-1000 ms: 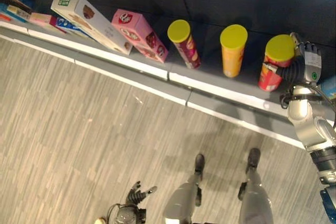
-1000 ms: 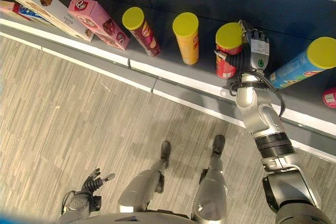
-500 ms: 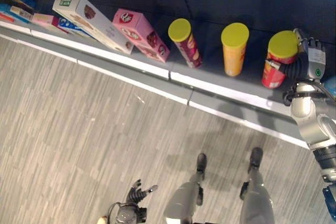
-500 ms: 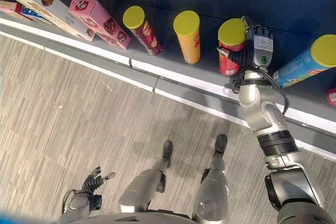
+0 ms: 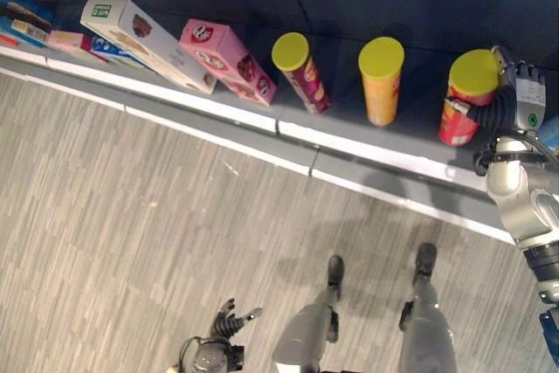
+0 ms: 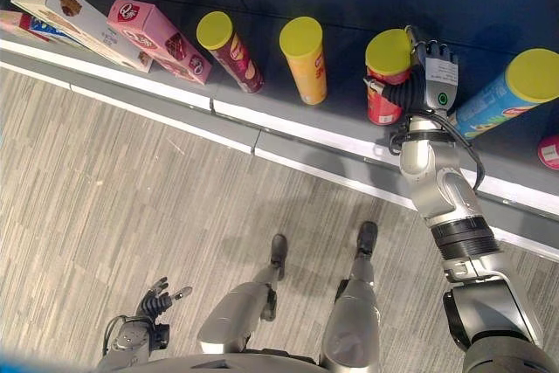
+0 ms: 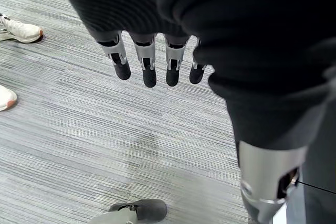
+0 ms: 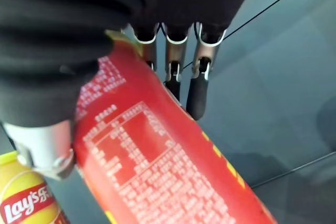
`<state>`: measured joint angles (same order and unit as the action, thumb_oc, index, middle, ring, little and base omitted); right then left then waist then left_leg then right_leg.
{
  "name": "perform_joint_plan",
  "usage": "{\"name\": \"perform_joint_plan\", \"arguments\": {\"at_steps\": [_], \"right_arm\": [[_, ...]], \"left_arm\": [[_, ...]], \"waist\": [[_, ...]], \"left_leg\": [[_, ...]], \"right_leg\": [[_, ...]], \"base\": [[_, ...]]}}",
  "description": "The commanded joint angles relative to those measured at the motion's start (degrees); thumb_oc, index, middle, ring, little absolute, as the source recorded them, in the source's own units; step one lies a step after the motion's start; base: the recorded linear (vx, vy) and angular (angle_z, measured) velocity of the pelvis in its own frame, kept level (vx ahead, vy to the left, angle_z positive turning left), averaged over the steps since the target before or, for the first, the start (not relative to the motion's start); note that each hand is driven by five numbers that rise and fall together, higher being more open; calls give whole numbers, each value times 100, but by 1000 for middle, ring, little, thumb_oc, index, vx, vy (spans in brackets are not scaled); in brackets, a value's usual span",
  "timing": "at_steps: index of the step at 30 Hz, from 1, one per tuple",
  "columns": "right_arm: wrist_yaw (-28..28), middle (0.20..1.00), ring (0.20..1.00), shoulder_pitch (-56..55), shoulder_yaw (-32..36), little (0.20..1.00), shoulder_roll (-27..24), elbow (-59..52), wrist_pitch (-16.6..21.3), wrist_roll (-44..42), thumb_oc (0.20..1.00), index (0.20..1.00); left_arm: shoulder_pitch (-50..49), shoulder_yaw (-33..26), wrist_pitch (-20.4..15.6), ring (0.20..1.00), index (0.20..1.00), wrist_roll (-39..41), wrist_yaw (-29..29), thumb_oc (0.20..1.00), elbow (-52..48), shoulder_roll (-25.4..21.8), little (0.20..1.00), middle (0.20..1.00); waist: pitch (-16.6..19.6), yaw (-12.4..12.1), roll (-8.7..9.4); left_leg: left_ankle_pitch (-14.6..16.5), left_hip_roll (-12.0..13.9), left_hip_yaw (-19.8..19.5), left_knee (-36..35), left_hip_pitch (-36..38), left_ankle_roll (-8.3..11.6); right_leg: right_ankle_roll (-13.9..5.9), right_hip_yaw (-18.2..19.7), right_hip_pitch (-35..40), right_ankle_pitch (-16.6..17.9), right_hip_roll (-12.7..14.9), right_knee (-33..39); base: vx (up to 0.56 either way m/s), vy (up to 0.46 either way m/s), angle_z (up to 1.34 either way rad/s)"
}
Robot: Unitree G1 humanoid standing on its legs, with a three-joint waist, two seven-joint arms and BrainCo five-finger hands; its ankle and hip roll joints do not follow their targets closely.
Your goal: Put the goods on the table back onto the shelves and tidy them up.
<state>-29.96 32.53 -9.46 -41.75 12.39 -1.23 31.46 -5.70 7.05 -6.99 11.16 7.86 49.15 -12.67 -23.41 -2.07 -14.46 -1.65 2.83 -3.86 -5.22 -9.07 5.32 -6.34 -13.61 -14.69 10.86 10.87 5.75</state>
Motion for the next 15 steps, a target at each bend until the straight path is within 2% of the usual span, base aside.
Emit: {"name": "perform_joint_plan", "arguments": {"at_steps": [1,10,15], "right_arm": [[-267,1000,1000,322,-119,1000,-73,-10,135,68,1000,1000],[-249,1000,1000,249,-6,1000,-97,-375,156,106,1000,1000],[-213,1000,1000,79,201,1000,-181,-883,185,148,1000,1000]], "left_arm": [[159,362,-51,1000,1000,172,139,1000,200,-420,1000,1000],[170,339,-11,1000,1000,113,127,1000,227,-420,1000,1000],[194,295,57,1000,1000,89,136,1000,263,-429,1000,1000]], "waist": [[286,-113,365],[317,-92,451],[395,-59,574]], "left_leg": [[-35,241,126,22,-185,328],[-12,269,124,22,-143,331],[23,294,143,22,-53,319]], "right_leg": [[-565,274,256,-540,456,-136],[-560,253,315,-567,441,-133],[-567,227,404,-592,418,-127]], "base": [[0,0,0],[0,0,0],[0,0,0]]}}
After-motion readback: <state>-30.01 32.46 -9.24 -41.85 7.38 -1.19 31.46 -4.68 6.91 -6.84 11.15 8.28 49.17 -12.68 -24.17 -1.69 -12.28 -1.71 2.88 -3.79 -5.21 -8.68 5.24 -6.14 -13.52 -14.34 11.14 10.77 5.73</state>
